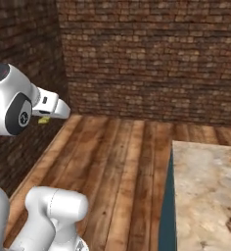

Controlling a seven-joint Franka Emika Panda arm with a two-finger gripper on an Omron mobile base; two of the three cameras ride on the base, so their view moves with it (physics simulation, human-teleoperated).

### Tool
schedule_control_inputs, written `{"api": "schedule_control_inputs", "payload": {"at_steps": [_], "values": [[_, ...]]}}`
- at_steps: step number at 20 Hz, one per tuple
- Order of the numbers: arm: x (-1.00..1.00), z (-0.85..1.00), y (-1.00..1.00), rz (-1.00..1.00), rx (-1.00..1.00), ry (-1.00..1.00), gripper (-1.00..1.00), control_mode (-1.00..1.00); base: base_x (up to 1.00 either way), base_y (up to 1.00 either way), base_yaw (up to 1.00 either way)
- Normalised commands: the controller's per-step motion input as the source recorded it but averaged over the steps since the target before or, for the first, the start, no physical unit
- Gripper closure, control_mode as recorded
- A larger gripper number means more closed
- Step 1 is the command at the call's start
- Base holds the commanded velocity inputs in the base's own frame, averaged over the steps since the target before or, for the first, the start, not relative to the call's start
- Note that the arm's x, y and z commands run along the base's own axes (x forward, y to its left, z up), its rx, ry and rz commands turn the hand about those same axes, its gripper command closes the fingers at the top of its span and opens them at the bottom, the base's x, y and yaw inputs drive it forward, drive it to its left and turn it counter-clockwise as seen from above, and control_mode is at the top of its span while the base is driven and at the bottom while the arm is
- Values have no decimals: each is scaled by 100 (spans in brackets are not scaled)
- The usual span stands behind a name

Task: Retrieve the butter from the fridge and place it on a plate on the dining table. Then retrieve the butter knife by the fridge and place it near the plate.

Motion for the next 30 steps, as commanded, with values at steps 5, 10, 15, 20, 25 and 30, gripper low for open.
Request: {"api": "schedule_control_inputs", "payload": {"at_steps": [5,10,15,20,25,30], "values": [[0,0,0,0,0,0,100,100,100,17,-30],[0,0,0,0,0,0,100,100,76,32,-60],[0,0,0,0,0,0,100,100,73,53,-65],[0,0,0,0,0,0,100,100,80,64,-64],[0,0,0,0,0,0,100,100,81,78,-65],[0,0,0,0,0,0,100,100,76,83,-68]]}}
